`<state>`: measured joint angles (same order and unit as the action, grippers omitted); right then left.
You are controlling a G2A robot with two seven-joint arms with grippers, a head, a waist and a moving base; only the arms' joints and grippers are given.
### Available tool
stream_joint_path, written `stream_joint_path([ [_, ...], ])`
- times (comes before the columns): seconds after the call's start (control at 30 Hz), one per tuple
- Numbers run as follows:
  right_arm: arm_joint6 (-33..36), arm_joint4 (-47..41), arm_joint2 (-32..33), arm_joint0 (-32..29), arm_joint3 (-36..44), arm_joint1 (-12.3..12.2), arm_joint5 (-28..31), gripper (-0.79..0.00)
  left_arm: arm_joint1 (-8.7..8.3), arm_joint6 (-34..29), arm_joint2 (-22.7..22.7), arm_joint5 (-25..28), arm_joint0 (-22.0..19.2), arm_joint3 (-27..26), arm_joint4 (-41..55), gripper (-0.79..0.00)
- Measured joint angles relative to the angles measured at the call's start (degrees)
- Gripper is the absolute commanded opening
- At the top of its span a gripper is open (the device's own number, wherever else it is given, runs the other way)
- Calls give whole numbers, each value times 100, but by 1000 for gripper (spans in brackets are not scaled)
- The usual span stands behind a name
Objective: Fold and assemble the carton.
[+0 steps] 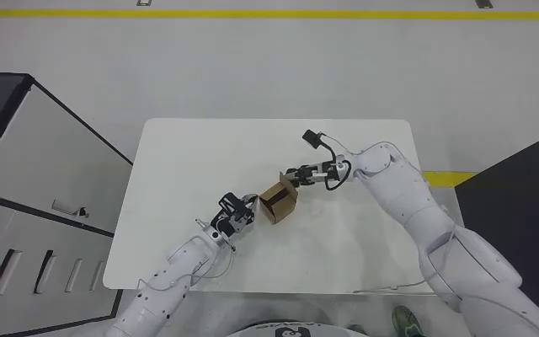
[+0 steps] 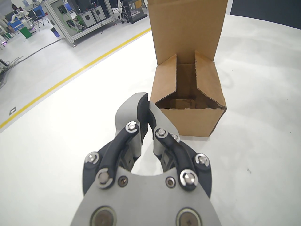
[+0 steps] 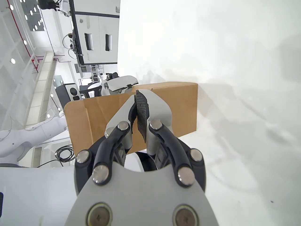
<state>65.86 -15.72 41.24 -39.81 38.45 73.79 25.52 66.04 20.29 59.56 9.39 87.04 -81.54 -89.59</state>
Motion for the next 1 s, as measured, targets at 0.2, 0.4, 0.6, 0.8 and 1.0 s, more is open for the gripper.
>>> stream_joint_path([
  [0.2, -194, 148, 163, -153, 287, -99, -86, -785, -43, -119, 92, 227, 131, 27, -83, -785],
  [0.4, -34, 189, 180, -280, 482, -122, -288, -785, -22, -139, 10, 285, 124, 2, -89, -785],
  [0.6, 159, 225, 263, -345, 568, -174, -338, -785, 47, -22, -142, 209, -69, 169, -31, -785],
  [0.8, 381, 267, 319, -404, 711, -220, -402, -785, 101, 63, -233, 140, -231, 359, 8, -785],
  [1.0, 385, 410, 368, -466, 831, -266, -588, -785, 126, 164, -233, 68, -306, 458, 9, -785],
])
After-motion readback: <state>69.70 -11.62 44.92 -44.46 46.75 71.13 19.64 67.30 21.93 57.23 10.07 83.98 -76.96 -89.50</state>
